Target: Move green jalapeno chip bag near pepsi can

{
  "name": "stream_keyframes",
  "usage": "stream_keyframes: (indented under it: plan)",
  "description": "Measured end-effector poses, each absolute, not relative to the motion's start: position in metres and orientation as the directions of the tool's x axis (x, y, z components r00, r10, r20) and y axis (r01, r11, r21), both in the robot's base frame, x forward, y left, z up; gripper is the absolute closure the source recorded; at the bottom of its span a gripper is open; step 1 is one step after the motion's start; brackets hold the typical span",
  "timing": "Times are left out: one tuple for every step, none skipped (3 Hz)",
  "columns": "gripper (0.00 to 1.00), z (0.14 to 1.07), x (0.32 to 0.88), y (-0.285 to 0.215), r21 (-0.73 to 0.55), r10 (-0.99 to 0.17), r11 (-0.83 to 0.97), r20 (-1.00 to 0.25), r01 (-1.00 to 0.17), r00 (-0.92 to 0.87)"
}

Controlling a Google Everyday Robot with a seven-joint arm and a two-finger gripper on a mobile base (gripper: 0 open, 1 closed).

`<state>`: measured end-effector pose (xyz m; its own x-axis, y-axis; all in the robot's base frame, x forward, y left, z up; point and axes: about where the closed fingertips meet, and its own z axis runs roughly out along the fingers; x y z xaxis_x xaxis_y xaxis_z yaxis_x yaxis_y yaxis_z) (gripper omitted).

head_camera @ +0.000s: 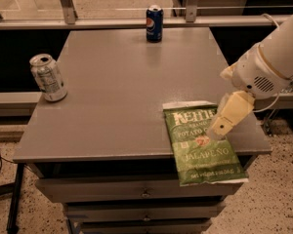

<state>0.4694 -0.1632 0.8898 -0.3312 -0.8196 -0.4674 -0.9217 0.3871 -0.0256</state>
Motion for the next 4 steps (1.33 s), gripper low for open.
stream_keyframes:
  plan:
    - [0.0, 0.864, 0.472, -0.156, 0.032, -0.786, 0.402, -0.501, -0.915, -0.363]
    - [0.0, 0.84, 0.472, -0.153, 0.075, -0.761, 0.412, -0.519, -0.908, -0.388]
    - [0.15, 0.829, 0.474, -0.153, 0.088, -0.747, 0.42, -0.532, -0.903, -0.399]
    - [0.38, 0.829, 0.482, -0.154, 0.082, -0.742, 0.422, -0.541, -0.903, -0.396]
